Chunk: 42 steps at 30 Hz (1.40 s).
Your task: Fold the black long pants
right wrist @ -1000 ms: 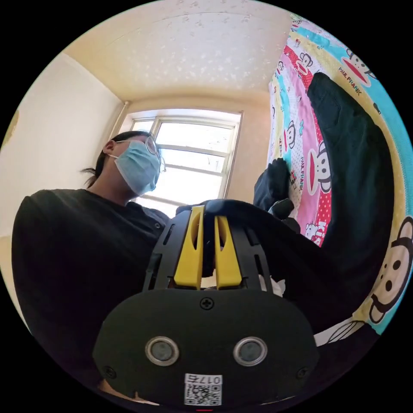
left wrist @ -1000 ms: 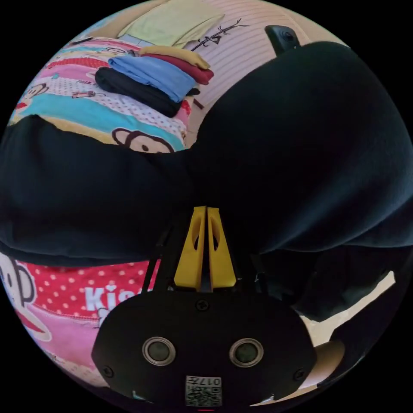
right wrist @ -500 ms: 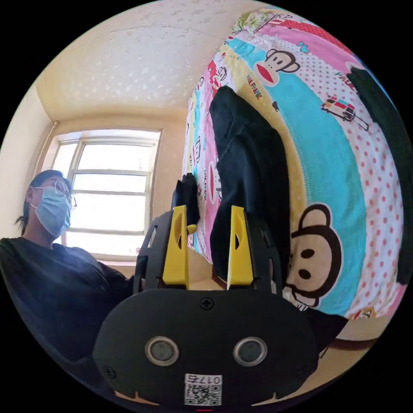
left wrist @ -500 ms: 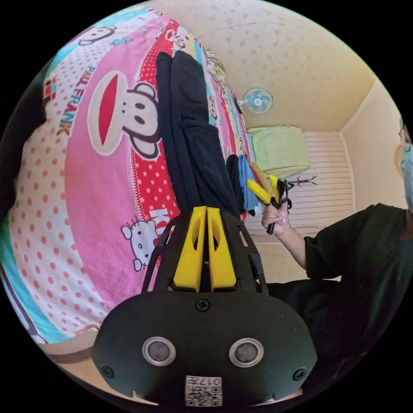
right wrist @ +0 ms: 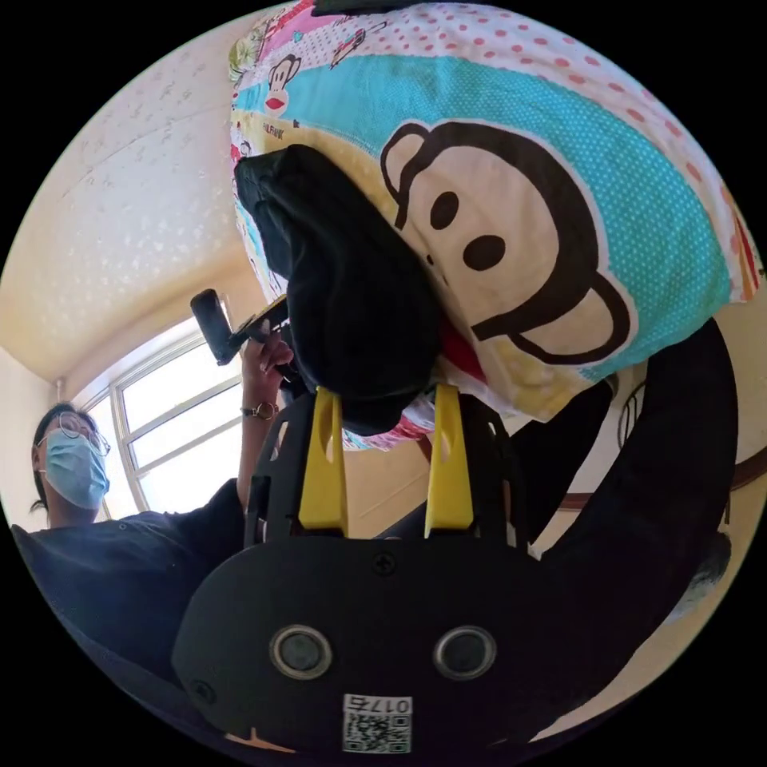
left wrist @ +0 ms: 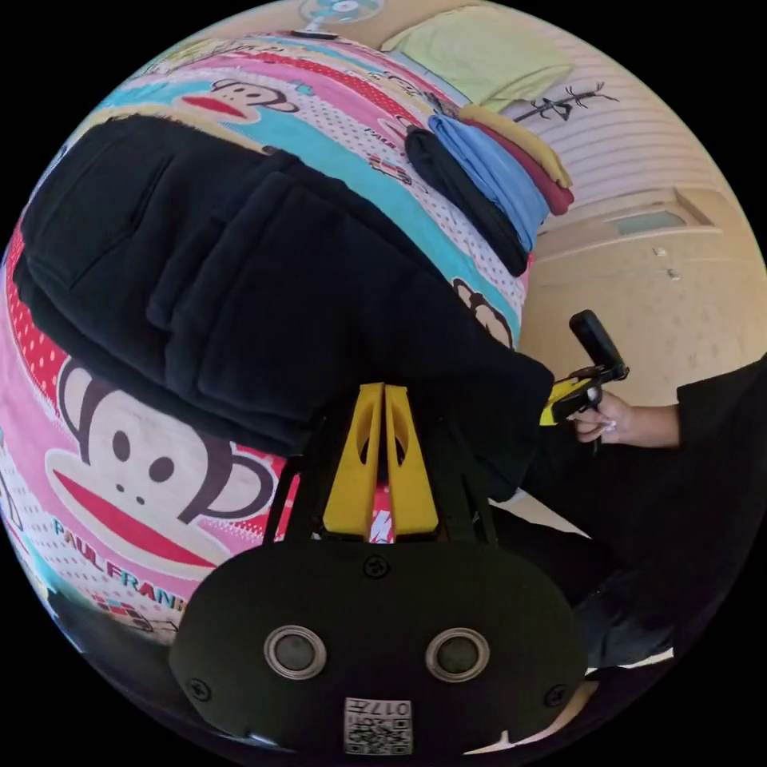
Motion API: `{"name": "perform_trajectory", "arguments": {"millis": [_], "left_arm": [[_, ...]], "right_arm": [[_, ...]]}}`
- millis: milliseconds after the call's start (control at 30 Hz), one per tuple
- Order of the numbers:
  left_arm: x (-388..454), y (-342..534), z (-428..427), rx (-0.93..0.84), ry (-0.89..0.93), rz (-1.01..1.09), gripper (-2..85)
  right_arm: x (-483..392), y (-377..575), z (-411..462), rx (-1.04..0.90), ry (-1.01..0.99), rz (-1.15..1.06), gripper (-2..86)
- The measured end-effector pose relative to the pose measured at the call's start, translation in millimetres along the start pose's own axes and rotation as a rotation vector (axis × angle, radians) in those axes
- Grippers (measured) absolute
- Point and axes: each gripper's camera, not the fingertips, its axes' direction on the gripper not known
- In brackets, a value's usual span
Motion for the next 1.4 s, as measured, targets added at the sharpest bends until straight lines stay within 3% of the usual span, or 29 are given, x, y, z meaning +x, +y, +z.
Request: {"name": "perform_trajectory", "arguments": {"millis": [100,300,367,467,567,733,900,967,1167,1267,1333,1400], "left_arm": [[8,29,-27,0.065,-0.074,-0.022,-1.0],[26,40,-101,0.394,-0.022,0.049,-1.0],[22,26,-107,0.366,-0.079,0.052,-1.0],[22,3,-106,0.311,-0.173,0.084,-1.0],[18,-13,-98,0.291,-0.160,0.071,-1.0],[32,-5,-106,0.310,-0.390,0.125,-0.9],[41,-8,-50,0.073,-0.300,0.216,-1.0],[62,3,-32,0.063,-0.228,0.240,-1.0],[147,39,15,-0.086,0.203,0.379,-1.0],[125,57,19,-0.005,0.375,0.144,-0.9],[72,98,-5,0.230,0.485,-0.190,-0.7],[39,142,-28,0.452,0.557,-0.370,-0.2]], "right_arm": [[13,-7,12,0.013,-0.088,0.013,17.3],[8,5,-6,-0.016,-0.302,-0.126,17.6],[0,4,-9,-0.048,-0.323,-0.150,21.1],[-9,-12,2,-0.097,-0.193,-0.149,22.2],[0,-24,23,-0.112,-0.037,-0.065,15.3],[-20,18,6,-0.069,-0.066,-0.176,7.8],[-112,75,-21,-0.135,-0.089,-0.386,5.7],[-136,90,-31,-0.148,-0.113,-0.423,5.5],[-186,89,-24,-0.333,-0.048,-0.600,6.1],[-166,35,-7,-0.315,-0.085,-0.509,7.3],[-147,-12,7,-0.295,-0.142,-0.437,8.8],[-137,-70,28,-0.278,-0.143,-0.386,13.9]]}}
